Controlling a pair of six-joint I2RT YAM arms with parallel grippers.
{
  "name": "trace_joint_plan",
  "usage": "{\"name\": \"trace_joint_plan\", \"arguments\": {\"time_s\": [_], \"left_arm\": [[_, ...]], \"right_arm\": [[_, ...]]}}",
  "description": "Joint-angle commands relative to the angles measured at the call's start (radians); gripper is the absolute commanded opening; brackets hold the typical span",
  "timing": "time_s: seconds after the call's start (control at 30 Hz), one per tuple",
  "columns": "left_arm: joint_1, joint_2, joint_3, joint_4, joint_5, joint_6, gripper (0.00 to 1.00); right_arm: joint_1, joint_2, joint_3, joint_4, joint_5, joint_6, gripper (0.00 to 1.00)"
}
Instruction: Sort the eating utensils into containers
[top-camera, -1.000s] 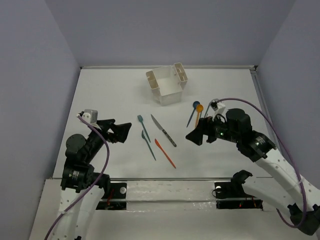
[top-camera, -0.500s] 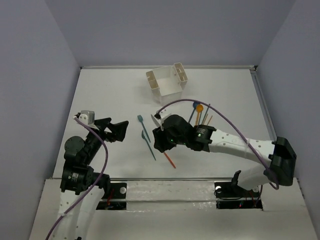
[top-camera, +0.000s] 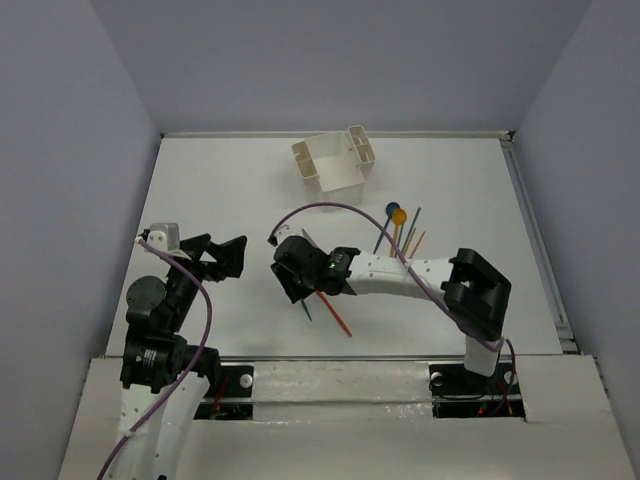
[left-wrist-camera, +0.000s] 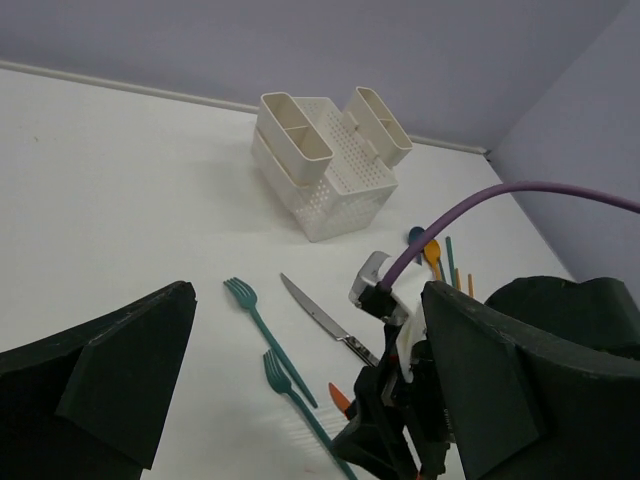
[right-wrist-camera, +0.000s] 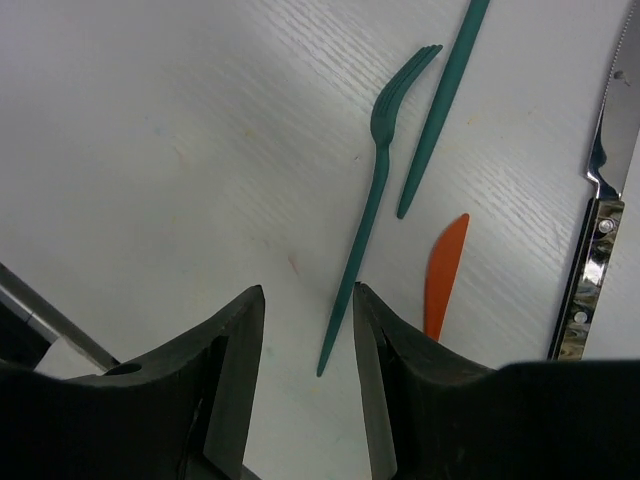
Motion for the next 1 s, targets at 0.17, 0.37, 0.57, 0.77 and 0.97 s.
{"name": "trace_joint_plan", "arguments": {"time_s": [0.17, 0.37, 0.57, 0.77, 0.97], "left_arm": [[0.007, -0.034, 0.003, 0.018, -0.037, -0.005, 0.99], [0.016, -0.051, 0.012, -0.001, -0.085, -0.013, 0.99], [0.016, -0.051, 0.012, -0.002, -0.085, -0.01, 0.99], [0.016, -0.05, 0.012, -0.001, -0.079, -0.01, 0.99], [0.016, -0.048, 0.012, 0.002, -0.076, -0.01, 0.99]], "right_arm": [[0.01, 0.142, 0.15, -0.042, 0.126, -0.038, 0.46], [0.01, 0.22, 0.188, -0.052, 0.155, -0.044, 0.45], [0.01, 0.257, 0.199, -0.052, 0.163, -0.041, 0.4], [0.001, 0.268, 0.188, -0.038, 0.162, -0.036, 0.36], [0.001, 0.288, 0.204, -0.024, 0.138, -0.036, 0.23]]}}
